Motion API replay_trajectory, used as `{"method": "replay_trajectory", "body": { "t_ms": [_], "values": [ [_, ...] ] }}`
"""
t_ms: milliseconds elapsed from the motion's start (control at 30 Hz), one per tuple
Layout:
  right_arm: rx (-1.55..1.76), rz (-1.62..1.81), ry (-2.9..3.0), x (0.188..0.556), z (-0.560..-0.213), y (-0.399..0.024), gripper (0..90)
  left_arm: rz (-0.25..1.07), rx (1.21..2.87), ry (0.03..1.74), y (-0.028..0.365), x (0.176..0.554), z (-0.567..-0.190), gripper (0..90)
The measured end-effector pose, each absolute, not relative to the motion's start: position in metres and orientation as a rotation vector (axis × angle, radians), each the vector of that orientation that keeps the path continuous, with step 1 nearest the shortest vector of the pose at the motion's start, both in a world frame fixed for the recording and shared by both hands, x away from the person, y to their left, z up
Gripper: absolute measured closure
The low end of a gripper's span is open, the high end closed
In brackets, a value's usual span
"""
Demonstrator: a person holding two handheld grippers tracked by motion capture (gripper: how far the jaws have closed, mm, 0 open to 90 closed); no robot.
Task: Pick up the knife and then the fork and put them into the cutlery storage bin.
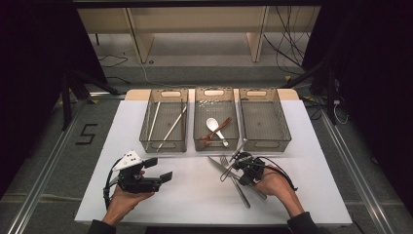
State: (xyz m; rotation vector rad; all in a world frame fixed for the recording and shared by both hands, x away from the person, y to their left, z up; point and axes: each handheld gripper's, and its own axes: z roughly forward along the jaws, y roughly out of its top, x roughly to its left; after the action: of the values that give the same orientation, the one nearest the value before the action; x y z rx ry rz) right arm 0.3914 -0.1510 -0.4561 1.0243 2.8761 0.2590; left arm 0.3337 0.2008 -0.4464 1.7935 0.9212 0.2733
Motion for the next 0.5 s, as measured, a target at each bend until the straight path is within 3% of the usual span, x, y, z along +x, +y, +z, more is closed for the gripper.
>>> {"method": "replay_trajectory", "body": {
  "t_ms": [500],
  "values": [
    [0.981, 0.247, 2.895, 0.3915, -0.4552, -0.1508, 80.7, 0.281, 1.793, 0.919, 0.2018, 0.3337, -0.4461, 16.7]
  ]
}}
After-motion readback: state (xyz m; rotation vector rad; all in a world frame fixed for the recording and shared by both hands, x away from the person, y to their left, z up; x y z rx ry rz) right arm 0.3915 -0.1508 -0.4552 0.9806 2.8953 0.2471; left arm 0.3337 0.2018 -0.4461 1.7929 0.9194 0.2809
